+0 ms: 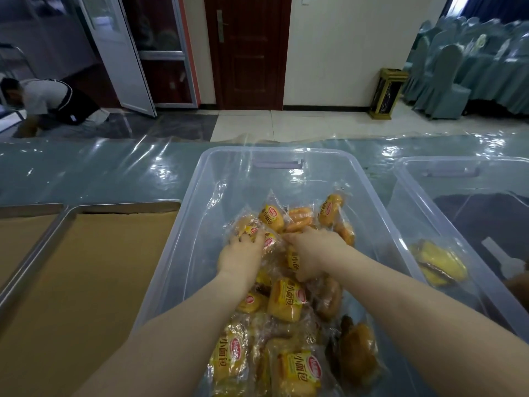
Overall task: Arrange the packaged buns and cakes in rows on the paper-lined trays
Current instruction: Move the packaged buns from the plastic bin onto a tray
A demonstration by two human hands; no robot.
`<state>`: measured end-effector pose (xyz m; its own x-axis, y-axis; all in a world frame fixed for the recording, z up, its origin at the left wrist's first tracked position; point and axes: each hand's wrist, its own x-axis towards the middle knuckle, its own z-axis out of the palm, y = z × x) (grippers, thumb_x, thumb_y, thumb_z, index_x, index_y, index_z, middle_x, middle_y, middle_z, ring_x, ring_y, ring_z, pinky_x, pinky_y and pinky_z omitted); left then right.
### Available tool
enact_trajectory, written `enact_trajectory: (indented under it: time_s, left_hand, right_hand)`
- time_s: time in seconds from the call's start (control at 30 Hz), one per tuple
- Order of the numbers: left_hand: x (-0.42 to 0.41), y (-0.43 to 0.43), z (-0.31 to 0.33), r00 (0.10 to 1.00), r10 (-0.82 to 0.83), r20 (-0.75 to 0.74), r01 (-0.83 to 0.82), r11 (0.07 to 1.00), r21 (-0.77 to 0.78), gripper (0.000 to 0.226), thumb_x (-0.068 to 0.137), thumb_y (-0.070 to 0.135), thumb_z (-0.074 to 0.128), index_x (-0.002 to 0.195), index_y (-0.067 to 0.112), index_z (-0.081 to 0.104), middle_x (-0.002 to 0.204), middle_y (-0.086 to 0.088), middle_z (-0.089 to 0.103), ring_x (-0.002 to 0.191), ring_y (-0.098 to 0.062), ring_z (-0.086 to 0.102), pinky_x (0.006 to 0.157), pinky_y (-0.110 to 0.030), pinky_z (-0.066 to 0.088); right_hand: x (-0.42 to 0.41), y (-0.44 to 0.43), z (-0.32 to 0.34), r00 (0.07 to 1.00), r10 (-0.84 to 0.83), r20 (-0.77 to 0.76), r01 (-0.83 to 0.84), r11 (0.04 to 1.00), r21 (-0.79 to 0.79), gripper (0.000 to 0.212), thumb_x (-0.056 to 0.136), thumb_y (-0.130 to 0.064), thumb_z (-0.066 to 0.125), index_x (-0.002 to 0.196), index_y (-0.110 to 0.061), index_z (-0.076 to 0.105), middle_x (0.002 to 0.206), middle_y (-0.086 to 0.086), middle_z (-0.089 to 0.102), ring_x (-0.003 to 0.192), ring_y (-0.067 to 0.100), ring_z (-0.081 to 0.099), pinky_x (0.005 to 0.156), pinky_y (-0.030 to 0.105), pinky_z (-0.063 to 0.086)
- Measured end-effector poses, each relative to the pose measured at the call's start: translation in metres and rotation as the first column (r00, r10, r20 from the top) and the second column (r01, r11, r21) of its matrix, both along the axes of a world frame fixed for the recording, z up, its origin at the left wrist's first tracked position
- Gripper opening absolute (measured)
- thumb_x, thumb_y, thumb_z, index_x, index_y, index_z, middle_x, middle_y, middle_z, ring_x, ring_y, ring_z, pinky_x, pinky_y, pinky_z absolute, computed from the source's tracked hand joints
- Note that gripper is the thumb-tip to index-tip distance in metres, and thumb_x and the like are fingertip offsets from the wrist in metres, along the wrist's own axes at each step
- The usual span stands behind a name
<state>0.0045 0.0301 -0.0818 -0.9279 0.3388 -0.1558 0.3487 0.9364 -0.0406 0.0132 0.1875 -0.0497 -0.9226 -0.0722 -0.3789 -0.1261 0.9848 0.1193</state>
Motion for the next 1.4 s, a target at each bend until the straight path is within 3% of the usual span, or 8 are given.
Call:
enact_trajectory:
  time_s: [0.1, 0.33, 0.5, 0.57, 0.8, 0.93, 1.07, 1.4]
  left_hand:
    - [-0.002, 0.000, 0.009, 0.997, 0.029, -0.073, -0.021, 0.993, 0.112, 0.072, 0.091, 0.018, 0.054, 0.148, 0.021, 0.011, 0.140, -0.014, 0.040, 0.126, -0.034, 0.036, 0.087, -0.040, 0.046]
    - [-0.009, 0.003, 0.030, 0.949, 0.038, -0.312, 0.068, 0.944, 0.322, 0.072, 0.088, 0.006, 0.052, 0.146, 0.028, 0.016, 0.119, -0.007, 0.047, 0.113, -0.025, 0.040, 0.069, -0.028, 0.035]
    - [-0.011, -0.001, 0.051, 0.929, 0.048, -0.367, 0.118, 0.902, 0.416, 0.072, 0.085, 0.004, 0.051, 0.145, 0.032, 0.022, 0.119, -0.006, 0.046, 0.114, -0.024, 0.036, 0.079, -0.031, 0.041]
    - [-0.013, -0.005, 0.065, 0.917, 0.047, -0.397, 0.150, 0.880, 0.451, 0.072, 0.085, 0.003, 0.049, 0.145, 0.033, 0.024, 0.120, -0.006, 0.046, 0.115, -0.023, 0.036, 0.078, -0.031, 0.040]
    - [0.004, -0.047, 0.129, 0.808, -0.007, -0.590, 0.316, 0.849, 0.423, 0.074, 0.079, -0.002, 0.058, 0.144, 0.025, 0.035, 0.121, -0.009, 0.050, 0.117, -0.026, 0.039, 0.080, -0.035, 0.047]
    - [0.024, -0.086, 0.159, 0.757, 0.075, -0.649, 0.319, 0.825, 0.466, 0.071, 0.080, -0.001, 0.062, 0.141, 0.027, 0.040, 0.119, -0.008, 0.052, 0.114, -0.024, 0.040, 0.072, -0.034, 0.049]
    - [0.044, -0.140, 0.173, 0.706, 0.150, -0.692, 0.309, 0.814, 0.492, 0.068, 0.081, 0.000, 0.063, 0.140, 0.025, 0.042, 0.117, -0.009, 0.052, 0.113, -0.025, 0.042, 0.077, -0.032, 0.046]
    - [0.093, -0.354, 0.146, 0.666, 0.351, -0.659, 0.138, 0.809, 0.571, 0.073, 0.074, 0.000, 0.066, 0.139, 0.025, 0.043, 0.114, -0.009, 0.053, 0.106, -0.026, 0.045, 0.075, -0.032, 0.046]
  right_hand:
    - [0.000, 0.001, 0.007, 0.992, 0.019, -0.124, -0.018, 1.000, 0.007, 0.078, 0.066, -0.042, 0.072, 0.136, -0.031, 0.039, 0.115, 0.004, 0.056, 0.090, 0.029, 0.059, 0.056, 0.034, 0.044]
    - [-0.002, 0.003, 0.018, 0.948, -0.097, -0.305, 0.034, 0.978, -0.206, 0.102, 0.069, -0.039, 0.070, 0.146, -0.040, 0.003, 0.140, 0.004, 0.042, 0.100, 0.031, 0.060, 0.055, 0.033, 0.045]
    - [-0.001, 0.006, 0.035, 0.897, -0.147, -0.416, 0.036, 0.964, -0.263, 0.086, 0.073, -0.050, 0.066, 0.139, -0.044, 0.012, 0.123, 0.000, 0.049, 0.111, 0.034, 0.051, 0.063, 0.037, 0.049]
    - [0.001, 0.006, 0.045, 0.855, -0.124, -0.505, 0.007, 0.974, -0.226, 0.083, 0.076, -0.052, 0.065, 0.139, -0.044, 0.012, 0.127, 0.000, 0.046, 0.121, 0.036, 0.044, 0.061, 0.036, 0.044]
    - [0.017, -0.016, 0.099, 0.727, -0.039, -0.685, -0.135, 0.971, -0.198, 0.087, 0.077, -0.048, 0.068, 0.142, -0.045, 0.010, 0.147, 0.002, 0.033, 0.118, 0.033, 0.050, 0.074, 0.042, 0.052]
    - [0.030, -0.055, 0.135, 0.673, -0.005, -0.740, -0.207, 0.959, -0.194, 0.090, 0.074, -0.051, 0.070, 0.141, -0.047, 0.010, 0.148, 0.003, 0.033, 0.123, 0.033, 0.048, 0.082, 0.046, 0.052]
    - [0.039, -0.109, 0.158, 0.635, 0.058, -0.771, -0.296, 0.939, -0.173, 0.089, 0.071, -0.052, 0.071, 0.140, -0.046, 0.015, 0.144, 0.002, 0.039, 0.117, 0.032, 0.053, 0.077, 0.042, 0.052]
    - [0.041, -0.327, 0.151, 0.650, 0.241, -0.721, -0.510, 0.841, -0.179, 0.092, 0.069, -0.051, 0.072, 0.140, -0.050, 0.014, 0.145, -0.003, 0.036, 0.118, 0.029, 0.051, 0.082, 0.044, 0.052]
